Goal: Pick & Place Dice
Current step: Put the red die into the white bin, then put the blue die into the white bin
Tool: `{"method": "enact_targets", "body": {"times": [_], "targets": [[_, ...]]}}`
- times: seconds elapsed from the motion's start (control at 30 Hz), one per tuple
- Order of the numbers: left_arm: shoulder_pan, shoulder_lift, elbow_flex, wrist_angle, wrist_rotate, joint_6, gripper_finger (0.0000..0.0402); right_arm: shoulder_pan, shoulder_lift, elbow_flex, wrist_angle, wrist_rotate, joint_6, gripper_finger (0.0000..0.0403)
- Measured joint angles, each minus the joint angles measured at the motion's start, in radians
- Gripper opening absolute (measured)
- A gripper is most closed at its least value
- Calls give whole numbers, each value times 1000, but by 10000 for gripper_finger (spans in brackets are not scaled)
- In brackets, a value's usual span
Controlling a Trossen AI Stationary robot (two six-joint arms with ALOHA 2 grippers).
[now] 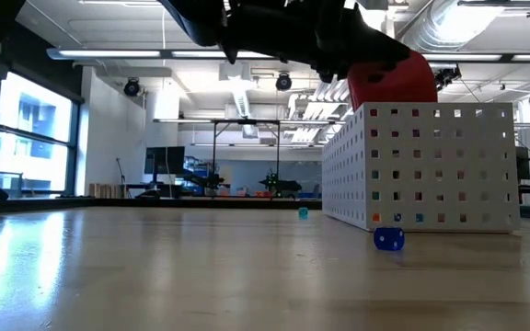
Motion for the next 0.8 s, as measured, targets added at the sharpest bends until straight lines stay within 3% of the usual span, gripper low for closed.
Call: {"method": "enact_targets", "body": {"times": [0.63,0.8], "targets": [[-3,0,0,31,-7,-28,203,-8,0,0,0,2,8,112],[-21,-34,0,28,-6,-148,203,-8,0,0,-2,0,12,112]]}}
